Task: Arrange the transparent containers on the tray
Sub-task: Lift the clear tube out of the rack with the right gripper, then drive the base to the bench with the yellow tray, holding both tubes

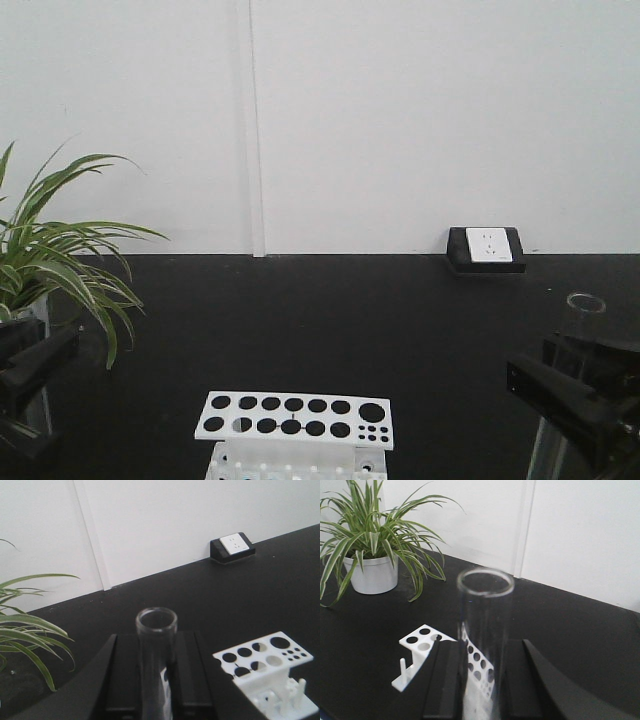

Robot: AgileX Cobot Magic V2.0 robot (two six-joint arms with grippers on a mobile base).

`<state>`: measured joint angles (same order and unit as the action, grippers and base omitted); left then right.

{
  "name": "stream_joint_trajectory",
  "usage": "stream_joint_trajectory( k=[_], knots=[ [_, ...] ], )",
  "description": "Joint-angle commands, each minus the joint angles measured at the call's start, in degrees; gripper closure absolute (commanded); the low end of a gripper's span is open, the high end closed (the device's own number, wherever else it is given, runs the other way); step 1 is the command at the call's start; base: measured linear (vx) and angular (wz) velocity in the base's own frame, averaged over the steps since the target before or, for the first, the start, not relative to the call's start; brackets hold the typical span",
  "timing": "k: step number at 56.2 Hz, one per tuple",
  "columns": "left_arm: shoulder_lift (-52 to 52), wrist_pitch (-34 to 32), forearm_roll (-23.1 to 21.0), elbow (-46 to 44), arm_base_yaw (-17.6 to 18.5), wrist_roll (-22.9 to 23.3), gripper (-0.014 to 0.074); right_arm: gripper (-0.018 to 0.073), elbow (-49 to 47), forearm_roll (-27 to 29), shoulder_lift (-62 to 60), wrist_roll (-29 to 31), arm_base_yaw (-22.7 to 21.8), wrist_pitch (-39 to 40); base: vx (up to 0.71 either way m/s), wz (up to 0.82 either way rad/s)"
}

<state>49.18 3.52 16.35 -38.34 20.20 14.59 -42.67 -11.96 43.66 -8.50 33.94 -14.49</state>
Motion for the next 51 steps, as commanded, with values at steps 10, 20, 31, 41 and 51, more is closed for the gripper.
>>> stream_joint_trajectory(
  k=[10, 20, 31, 41, 51],
  knots=[
    [-0.4, -4.6, -0.4, -1.9, 0.3, 0.3, 0.0468, 0.0529, -1.7, -0.8, -0.4, 0.4, -0.2, 4.6, -0.16, 0.03],
    [-0.4, -4.6, -0.4, -1.9, 0.3, 0.3, 0.0468, 0.0529, -1.7, -0.8, -0.4, 0.4, -0.2, 4.6, -0.19, 0.11],
    [-0.4, -4.6, -0.4, -1.9, 0.3, 0.3, 0.0468, 0.0529, -1.7, -0.8, -0.4, 0.4, -0.2, 4.6, -0.24, 0.07],
    [-0.4, -4.6, -0.4, -1.9, 0.3, 0.3, 0.0468, 0.0529, -1.7, -0.8, -0.4, 0.4, -0.2, 4.6, -0.27, 0.05],
    [-0.4, -4.6, -0.4, -1.9, 0.3, 0.3, 0.0468, 0.0529, -1.7, -0.8, -0.4, 0.4, -0.2, 4.6, -0.29, 0.06]
  ],
)
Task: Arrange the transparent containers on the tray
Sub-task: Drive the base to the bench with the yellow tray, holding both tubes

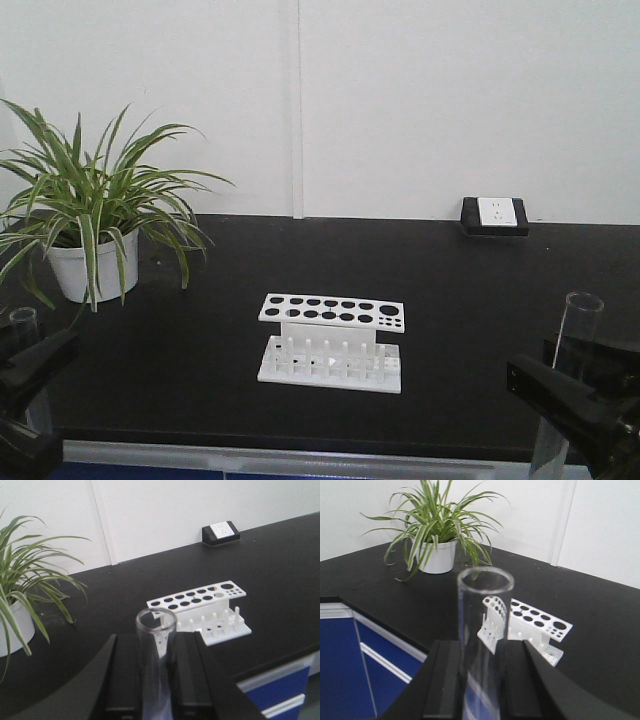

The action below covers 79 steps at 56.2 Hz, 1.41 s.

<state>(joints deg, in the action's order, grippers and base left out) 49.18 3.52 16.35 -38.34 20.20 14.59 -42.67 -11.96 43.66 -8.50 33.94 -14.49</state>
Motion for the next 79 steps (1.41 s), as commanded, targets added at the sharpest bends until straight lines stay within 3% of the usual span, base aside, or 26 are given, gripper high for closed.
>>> stream_joint_trajectory(
  k=[1, 79],
  knots=[
    [-0.4, -4.6, -0.4, -1.9, 0.3, 0.3, 0.0468, 0.0529, -1.7, -0.8, -0.4, 0.4, -0.2, 4.6, -0.31, 0.08],
    [-0.4, -4.5, -0.4, -1.9, 0.3, 0.3, 0.0468, 0.0529, -1.7, -0.8, -0.4, 0.4, -0.2, 4.6, -0.32, 0.13]
  ],
)
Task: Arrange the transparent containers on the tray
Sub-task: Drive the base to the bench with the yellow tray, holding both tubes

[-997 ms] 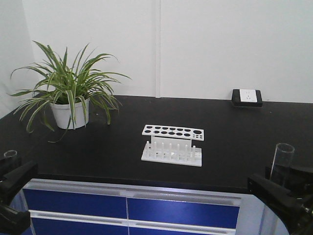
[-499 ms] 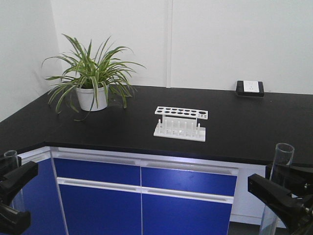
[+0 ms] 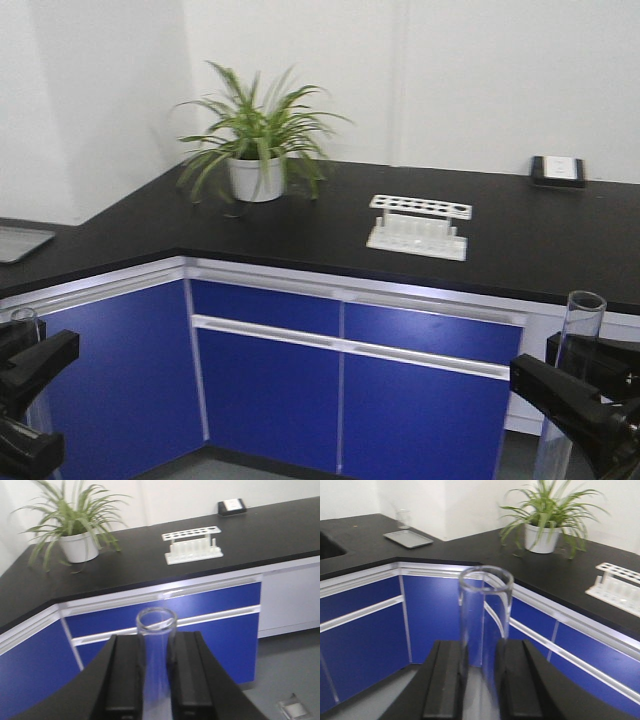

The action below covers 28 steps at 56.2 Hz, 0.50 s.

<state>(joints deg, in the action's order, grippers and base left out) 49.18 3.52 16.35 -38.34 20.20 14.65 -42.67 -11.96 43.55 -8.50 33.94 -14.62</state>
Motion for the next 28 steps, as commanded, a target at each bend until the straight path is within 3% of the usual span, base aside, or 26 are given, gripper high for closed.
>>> stream_joint_trajectory(
  k=[1, 28],
  knots=[
    [-0.4, -4.5, -0.4, -1.9, 0.3, 0.3, 0.0468, 0.0529, -1.7, -0.8, -0.2, 0.4, -0.2, 4.7, -0.2, 0.47],
    [-0.4, -4.5, -0.4, -1.9, 0.3, 0.3, 0.0468, 0.0529, -1.7, -0.8, -0.2, 0.4, -0.2, 4.7, -0.15, 0.63]
  ],
)
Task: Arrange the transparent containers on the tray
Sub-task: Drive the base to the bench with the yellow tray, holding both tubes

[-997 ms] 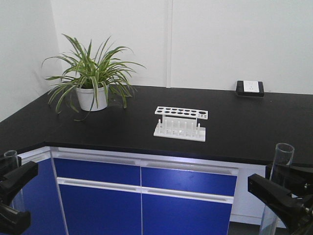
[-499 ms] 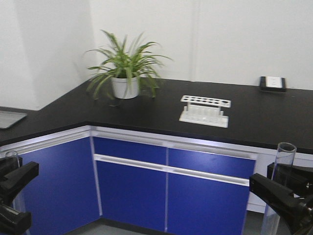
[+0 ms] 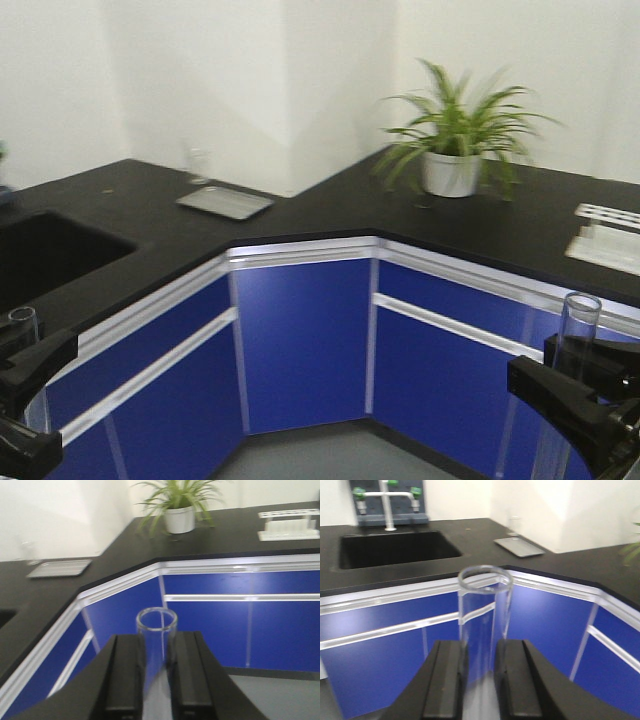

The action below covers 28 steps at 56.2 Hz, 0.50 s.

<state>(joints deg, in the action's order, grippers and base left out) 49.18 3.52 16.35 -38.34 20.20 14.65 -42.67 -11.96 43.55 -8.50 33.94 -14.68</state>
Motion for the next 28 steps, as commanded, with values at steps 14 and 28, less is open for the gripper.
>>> stream_joint_trajectory(
  k=[14, 28],
  knots=[
    [-0.4, -4.5, -0.4, -1.9, 0.3, 0.3, 0.0468, 0.0529, -1.7, -0.8, -0.2, 0.4, -0.2, 4.8, -0.09, 0.68],
    [-0.4, -4.5, -0.4, -1.9, 0.3, 0.3, 0.0468, 0.0529, -1.7, -0.8, -0.2, 0.4, -0.2, 4.8, -0.02, 0.59]
  ],
)
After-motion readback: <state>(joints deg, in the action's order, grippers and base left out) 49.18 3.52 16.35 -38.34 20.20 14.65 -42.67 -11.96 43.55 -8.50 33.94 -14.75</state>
